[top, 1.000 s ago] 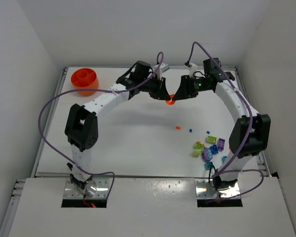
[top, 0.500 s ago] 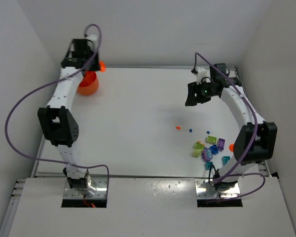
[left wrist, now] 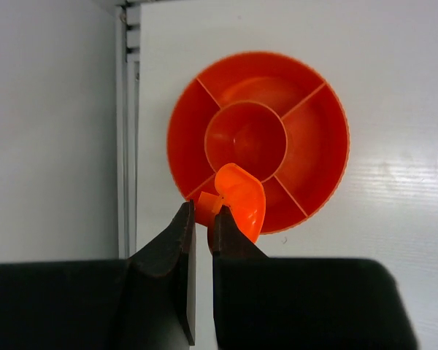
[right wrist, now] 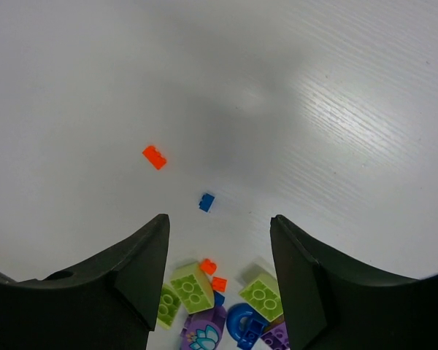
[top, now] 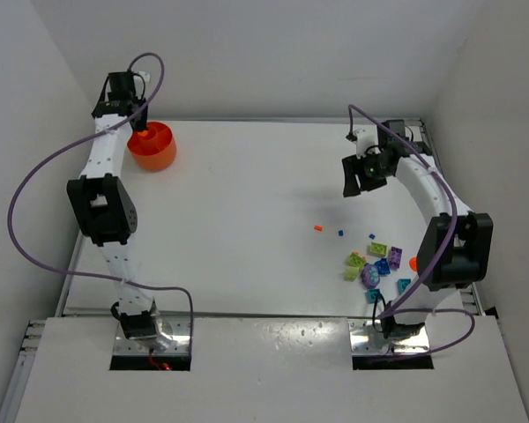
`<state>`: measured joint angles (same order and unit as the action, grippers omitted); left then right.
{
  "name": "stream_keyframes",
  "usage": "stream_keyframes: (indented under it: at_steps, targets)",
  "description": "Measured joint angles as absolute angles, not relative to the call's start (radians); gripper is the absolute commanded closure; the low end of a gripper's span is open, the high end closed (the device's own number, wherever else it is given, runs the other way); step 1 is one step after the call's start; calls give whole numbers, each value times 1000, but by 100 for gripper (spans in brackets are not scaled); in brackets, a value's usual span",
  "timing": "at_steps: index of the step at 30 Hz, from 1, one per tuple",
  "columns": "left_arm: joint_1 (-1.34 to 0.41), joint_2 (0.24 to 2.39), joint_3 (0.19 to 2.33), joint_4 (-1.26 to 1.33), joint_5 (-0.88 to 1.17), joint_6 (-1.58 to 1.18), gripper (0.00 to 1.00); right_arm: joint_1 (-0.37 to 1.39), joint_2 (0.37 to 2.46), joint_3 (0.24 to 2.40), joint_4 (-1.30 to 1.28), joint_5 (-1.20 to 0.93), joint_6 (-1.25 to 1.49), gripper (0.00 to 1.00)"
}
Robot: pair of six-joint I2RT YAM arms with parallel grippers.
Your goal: Sort the legos into containers by color
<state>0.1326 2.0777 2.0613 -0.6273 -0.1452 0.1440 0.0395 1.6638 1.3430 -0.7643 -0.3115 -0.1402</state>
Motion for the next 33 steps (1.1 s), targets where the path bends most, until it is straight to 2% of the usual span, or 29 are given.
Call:
stream_keyframes:
  at_steps: [11, 19, 33]
  targets:
    - [115, 2142, 2053, -657, -139, 213, 92, 25, 1687, 1332, -764, -276, -157, 42]
    - [22, 2179, 2068, -649, -162, 232, 92, 25, 1697, 1332, -764, -269, -158, 42]
    - [-33, 2261, 2146, -626, -406, 246, 90, 25, 1699, 1332, -763, -269, -157, 42]
